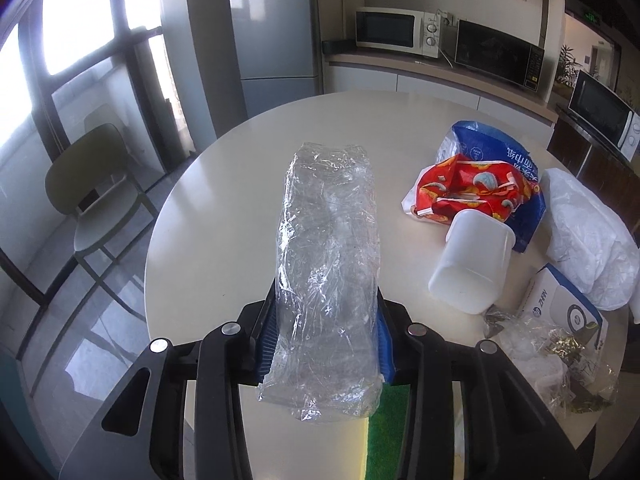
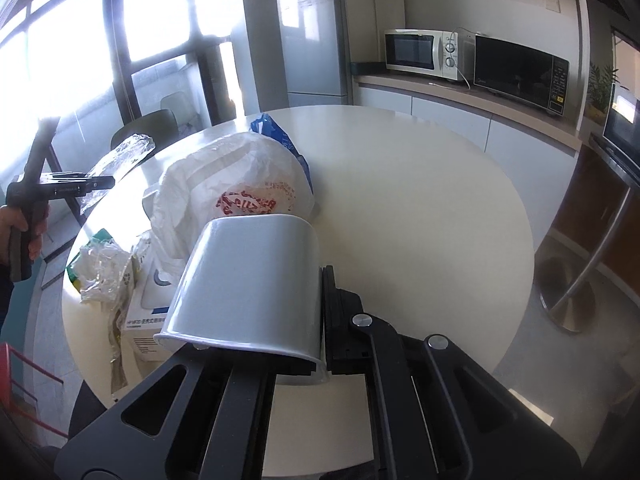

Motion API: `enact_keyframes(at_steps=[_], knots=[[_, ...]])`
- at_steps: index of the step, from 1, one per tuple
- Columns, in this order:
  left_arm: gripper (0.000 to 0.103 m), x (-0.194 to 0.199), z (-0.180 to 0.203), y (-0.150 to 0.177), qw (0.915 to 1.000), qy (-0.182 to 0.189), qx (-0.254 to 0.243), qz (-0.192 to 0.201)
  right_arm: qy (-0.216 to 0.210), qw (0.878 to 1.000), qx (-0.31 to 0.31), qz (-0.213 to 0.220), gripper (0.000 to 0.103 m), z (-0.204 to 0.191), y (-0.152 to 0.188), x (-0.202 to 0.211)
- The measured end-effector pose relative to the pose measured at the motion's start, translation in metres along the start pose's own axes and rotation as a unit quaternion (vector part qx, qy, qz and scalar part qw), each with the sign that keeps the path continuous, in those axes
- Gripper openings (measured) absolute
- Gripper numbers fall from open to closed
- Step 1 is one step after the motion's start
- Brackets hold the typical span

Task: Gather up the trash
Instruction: 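Carry the bottle and the white cup down toward the blue wastebasket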

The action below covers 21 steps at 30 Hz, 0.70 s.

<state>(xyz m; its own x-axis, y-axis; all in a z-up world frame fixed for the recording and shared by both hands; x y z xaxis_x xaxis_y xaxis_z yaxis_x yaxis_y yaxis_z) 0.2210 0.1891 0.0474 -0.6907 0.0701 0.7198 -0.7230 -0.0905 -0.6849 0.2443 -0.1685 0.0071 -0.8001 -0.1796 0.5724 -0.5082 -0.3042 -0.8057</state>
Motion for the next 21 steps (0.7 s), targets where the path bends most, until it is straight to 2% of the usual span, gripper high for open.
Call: enact_keyframes(at_steps=[12, 21], knots=[[0.039, 0.071, 0.027, 0.049, 0.9995, 0.018, -0.002, 0.027, -0.036, 0.999, 0.018, 0.017, 0.002, -0.018, 0.018, 0.061], [0.039, 0.115, 0.071, 0.102, 0.9979, 0.049, -0.022, 0.036, -0.064, 0.997, 0.03, 0.011, 0.002, -0.032, 0.045, 0.098]])
Point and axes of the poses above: each gripper's, at about its wrist camera, not at the fingertips, and x roughly against the way its jaws point, z to its right, y to its underside, the point moved 6 cm from there along -x, roughly the way its jaws point, and after that the axes turned 13 degrees about y, right-handed, at the moved point
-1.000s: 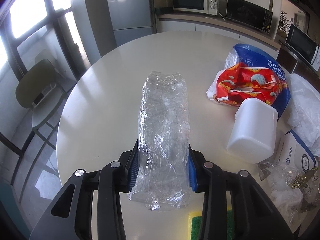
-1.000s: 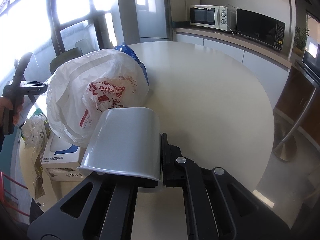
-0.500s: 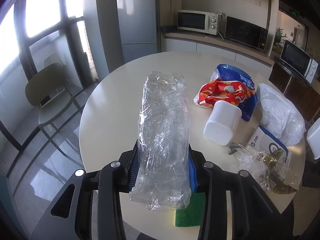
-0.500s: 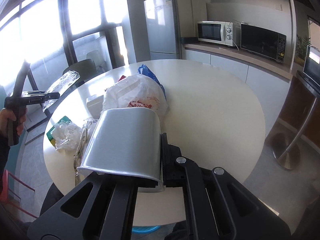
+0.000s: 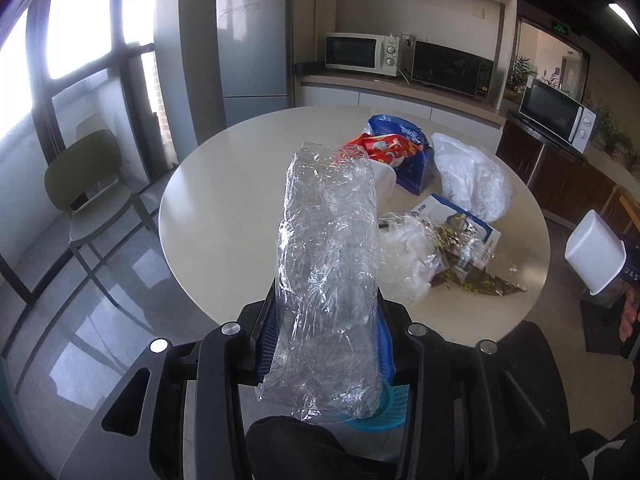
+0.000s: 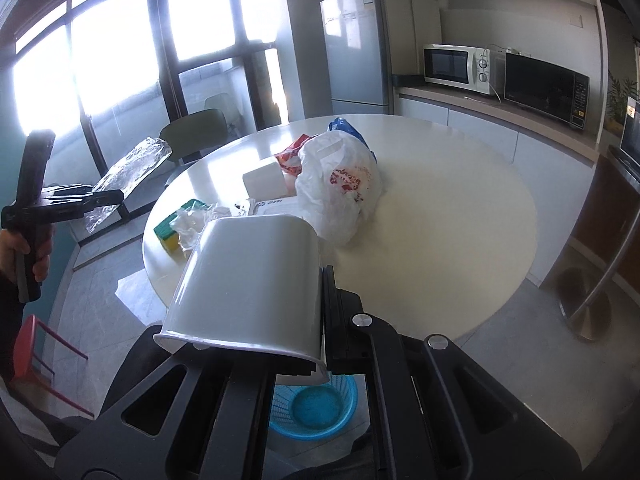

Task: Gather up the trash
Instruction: 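Carry the bottle and the white cup down toward the blue wastebasket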

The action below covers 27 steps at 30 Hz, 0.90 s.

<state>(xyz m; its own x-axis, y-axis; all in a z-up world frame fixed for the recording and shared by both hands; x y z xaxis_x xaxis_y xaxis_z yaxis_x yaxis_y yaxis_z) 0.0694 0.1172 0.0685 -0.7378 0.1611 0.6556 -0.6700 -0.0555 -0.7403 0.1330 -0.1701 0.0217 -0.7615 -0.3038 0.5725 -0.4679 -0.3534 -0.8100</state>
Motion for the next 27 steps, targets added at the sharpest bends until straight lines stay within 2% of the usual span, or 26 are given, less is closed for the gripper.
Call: enact_keyframes(at_steps=[4, 14, 21, 27], knots=[[0.039, 0.01, 0.021, 0.021, 0.9999, 0.012, -0.008, 0.0, -0.019, 1.0, 0.0, -0.011, 0.002, -0.008, 0.016, 0.011], [0.039, 0.016, 0.055, 0.084, 0.9986, 0.043, -0.006, -0.029, -0.038, 0.999, 0.009, -0.037, 0.002, -0.029, 0.054, 0.028], [0.039, -0.015, 0.067, 0.132, 0.9946, 0.063, 0.0, -0.082, -0.055, 0.996, 0.009, -0.069, 0.002, -0.042, 0.08, 0.019], [0.039, -0.047, 0.069, 0.158, 0.991, 0.071, 0.012, -0.113, -0.067, 0.992, 0.01, -0.109, 0.002, -0.054, 0.107, -0.003]])
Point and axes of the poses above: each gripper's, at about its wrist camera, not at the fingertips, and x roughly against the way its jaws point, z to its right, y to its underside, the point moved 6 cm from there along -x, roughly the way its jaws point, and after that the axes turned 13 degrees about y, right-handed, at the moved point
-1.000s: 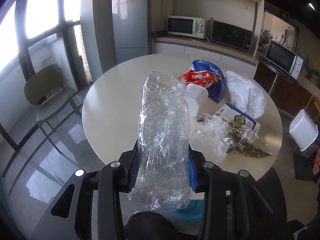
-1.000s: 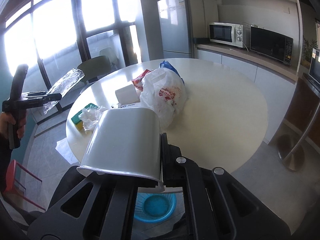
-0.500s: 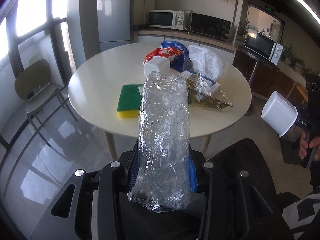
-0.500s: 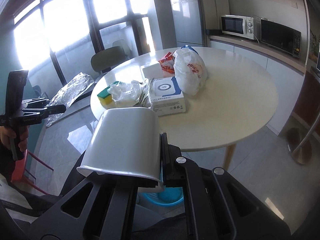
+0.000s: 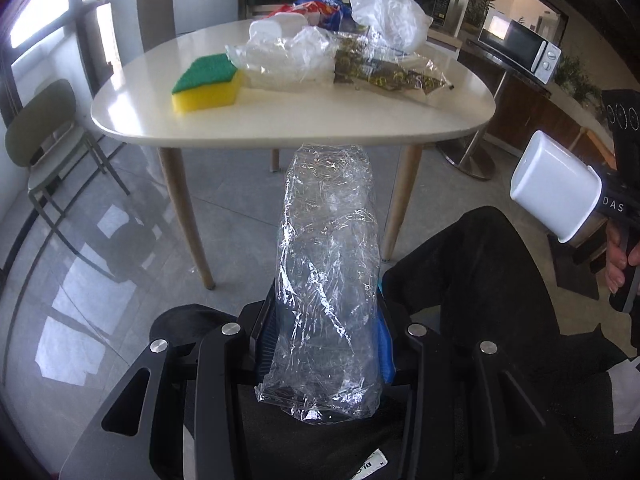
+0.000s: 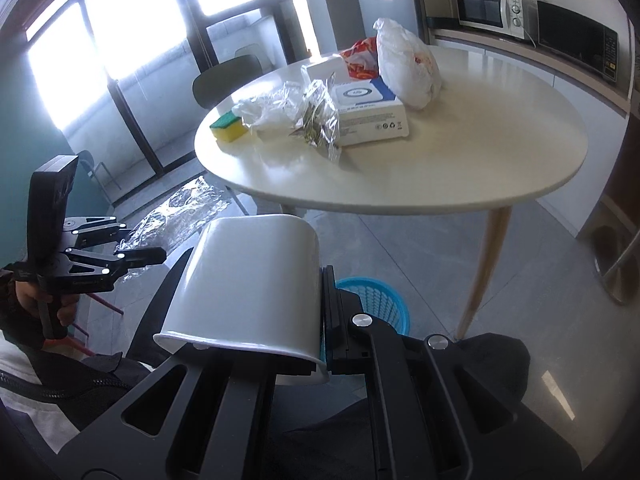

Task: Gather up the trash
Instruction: 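Carry the bottle and the white cup down toward the blue wastebasket, then open both tools to drop the bottle and cup into the wastebasket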

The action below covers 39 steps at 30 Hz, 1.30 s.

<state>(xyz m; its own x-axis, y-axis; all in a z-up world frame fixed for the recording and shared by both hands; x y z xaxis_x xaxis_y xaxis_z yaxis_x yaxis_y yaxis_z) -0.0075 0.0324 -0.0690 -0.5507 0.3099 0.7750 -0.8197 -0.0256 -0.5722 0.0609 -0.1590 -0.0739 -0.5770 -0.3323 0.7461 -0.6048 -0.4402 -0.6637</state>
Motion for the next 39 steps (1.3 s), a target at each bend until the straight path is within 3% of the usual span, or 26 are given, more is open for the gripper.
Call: enact_keyframes(at_steps=[15, 25, 39], knots=[[0.039, -0.096, -0.032, 0.021, 0.9951, 0.02, 0.047, -0.085, -0.014, 0.992, -0.047, -0.114, 0.002, 0.012, 0.033, -0.121], [0.039, -0.153, -0.048, 0.016, 0.9862, 0.039, 0.084, -0.137, -0.004, 0.977, -0.091, -0.193, 0.002, 0.035, 0.05, -0.206], [0.039, -0.224, -0.072, 0.019, 0.9727, 0.035, 0.112, -0.2, 0.013, 0.959, -0.083, -0.269, 0.002, 0.044, 0.068, -0.297]])
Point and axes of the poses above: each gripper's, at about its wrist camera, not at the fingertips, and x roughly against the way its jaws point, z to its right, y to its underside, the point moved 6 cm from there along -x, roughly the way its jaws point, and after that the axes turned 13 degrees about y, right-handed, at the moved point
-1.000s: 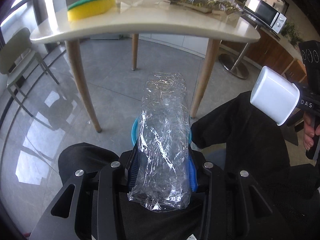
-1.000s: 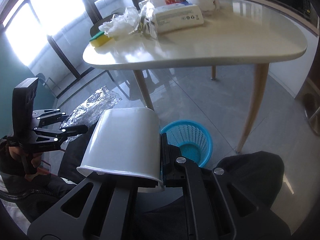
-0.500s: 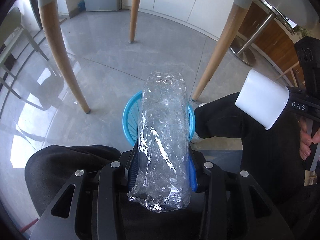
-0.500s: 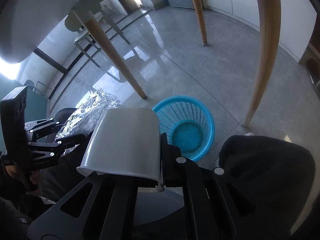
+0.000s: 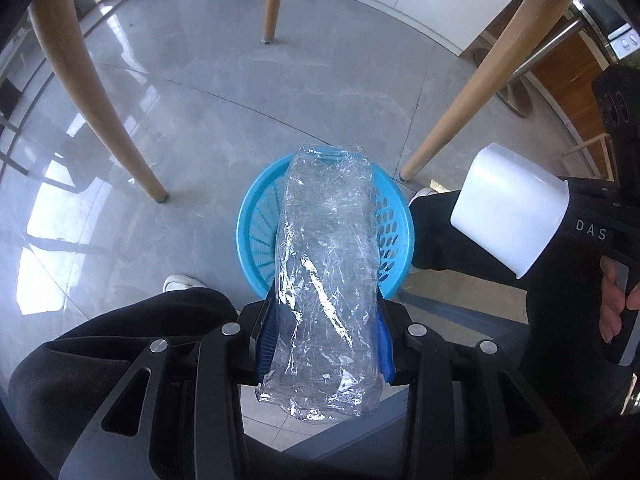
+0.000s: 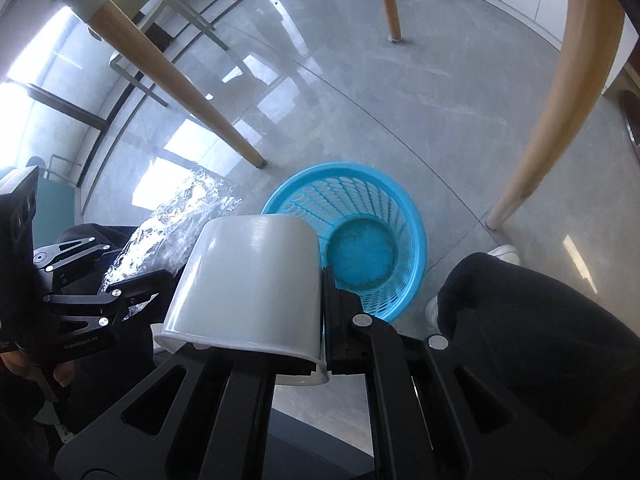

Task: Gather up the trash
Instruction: 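Open both tools to drop the bottle and cup into the wastebasket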

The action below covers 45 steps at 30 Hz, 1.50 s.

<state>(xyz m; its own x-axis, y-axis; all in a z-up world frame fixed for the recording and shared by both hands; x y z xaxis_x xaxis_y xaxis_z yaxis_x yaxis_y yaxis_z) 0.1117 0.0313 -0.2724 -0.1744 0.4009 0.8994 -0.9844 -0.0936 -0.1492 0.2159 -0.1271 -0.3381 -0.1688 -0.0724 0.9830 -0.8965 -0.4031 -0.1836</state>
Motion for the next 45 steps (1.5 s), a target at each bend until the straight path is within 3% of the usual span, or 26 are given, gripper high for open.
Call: enact_keyframes(at_steps=[13, 16, 18, 19, 21, 22, 26, 45], knots=[[0.043, -0.025, -0.008, -0.007, 0.9995, 0.008, 0.004, -0.03, 0.002, 1.0, -0.004, -0.029, 0.005, 0.006, -0.008, -0.028], [0.046, -0.03, -0.007, -0.006, 0.9992, 0.01, 0.005, -0.038, -0.003, 1.0, -0.007, -0.029, 0.023, 0.005, -0.009, -0.027], [0.064, -0.031, -0.007, -0.006, 0.9991, 0.004, 0.004, -0.042, 0.001, 1.0, -0.006, -0.025, 0.042, 0.004, -0.01, -0.026], [0.07, -0.031, -0.007, -0.005, 0.9991, 0.007, 0.004, -0.042, 0.003, 1.0, -0.006, -0.022, 0.056, 0.004, -0.011, -0.025], [0.081, -0.033, -0.008, -0.004, 0.9989, 0.003, 0.006, -0.047, 0.009, 1.0, -0.005, -0.018, 0.064, 0.003, -0.011, -0.023], [0.09, -0.032, -0.009, -0.003, 0.9989, -0.001, 0.005, -0.047, 0.012, 1.0, -0.005, -0.017, 0.075, 0.003, -0.011, -0.022], [0.096, -0.03, -0.011, -0.002, 0.9989, -0.006, 0.011, -0.045, 0.023, 1.0, -0.008, -0.007, 0.095, 0.006, -0.011, -0.02], [0.097, 0.007, 0.001, 0.018, 0.9998, -0.018, 0.002, 0.0, 0.03, 0.999, 0.01, 0.024, 0.094, 0.0, 0.015, 0.015]])
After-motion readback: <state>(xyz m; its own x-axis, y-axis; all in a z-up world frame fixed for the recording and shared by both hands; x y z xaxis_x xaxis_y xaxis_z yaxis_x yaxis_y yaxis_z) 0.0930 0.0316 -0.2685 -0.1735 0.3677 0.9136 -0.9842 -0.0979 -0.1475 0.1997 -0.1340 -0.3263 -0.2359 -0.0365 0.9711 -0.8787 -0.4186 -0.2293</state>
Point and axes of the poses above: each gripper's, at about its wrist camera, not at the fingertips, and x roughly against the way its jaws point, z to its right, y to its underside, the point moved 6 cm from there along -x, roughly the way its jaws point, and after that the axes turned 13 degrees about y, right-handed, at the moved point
